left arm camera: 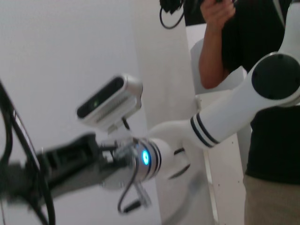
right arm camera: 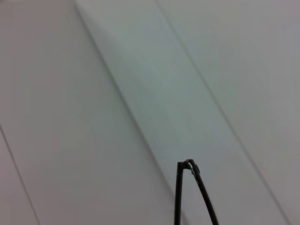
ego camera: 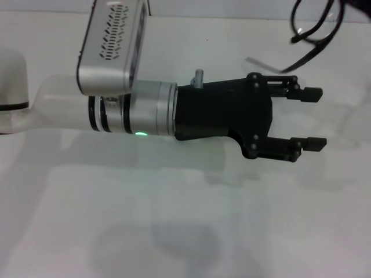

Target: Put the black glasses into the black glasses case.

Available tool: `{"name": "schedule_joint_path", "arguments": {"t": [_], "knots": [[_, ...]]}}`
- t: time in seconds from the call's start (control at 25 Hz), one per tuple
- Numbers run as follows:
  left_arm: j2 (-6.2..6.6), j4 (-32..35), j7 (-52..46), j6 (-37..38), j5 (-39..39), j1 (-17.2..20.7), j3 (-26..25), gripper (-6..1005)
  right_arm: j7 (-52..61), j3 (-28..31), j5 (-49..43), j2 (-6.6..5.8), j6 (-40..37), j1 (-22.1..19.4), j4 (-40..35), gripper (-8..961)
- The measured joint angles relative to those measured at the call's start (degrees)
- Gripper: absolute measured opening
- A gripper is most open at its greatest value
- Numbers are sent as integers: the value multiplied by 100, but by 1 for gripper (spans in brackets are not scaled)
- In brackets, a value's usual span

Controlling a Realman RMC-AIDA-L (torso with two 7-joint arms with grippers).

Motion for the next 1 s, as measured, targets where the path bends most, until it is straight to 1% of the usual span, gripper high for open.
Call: {"name": "schedule_joint_path", "arguments": {"t": [0.12, 0.24, 0.36, 0.48, 0.56, 0.68, 1.0], "knots": [[9, 0, 52, 135, -72, 12, -16, 700, -6, -238, -3, 61, 72, -7, 9, 93], [12, -28, 84, 197, -189, 27, -15, 700, -6, -573, -6, 63, 135, -27, 10, 93], [13, -43, 85, 211, -287, 51, -15, 700, -8, -947, -32, 2, 259, -54, -11, 92], [13, -49, 85, 211, -309, 60, -16, 700, -7, -1238, -281, -114, 355, -42, -4, 92], [13, -51, 85, 211, -315, 61, -16, 700, -7, -1272, -525, -145, 286, -14, 6, 93], [13, -51, 85, 206, -320, 61, -17, 700, -11, -1274, -817, -146, 78, 1, -44, 93], [6, -51, 84, 176, -325, 58, 5, 700, -3, -1356, -904, -163, -98, -4, -50, 92]]}}
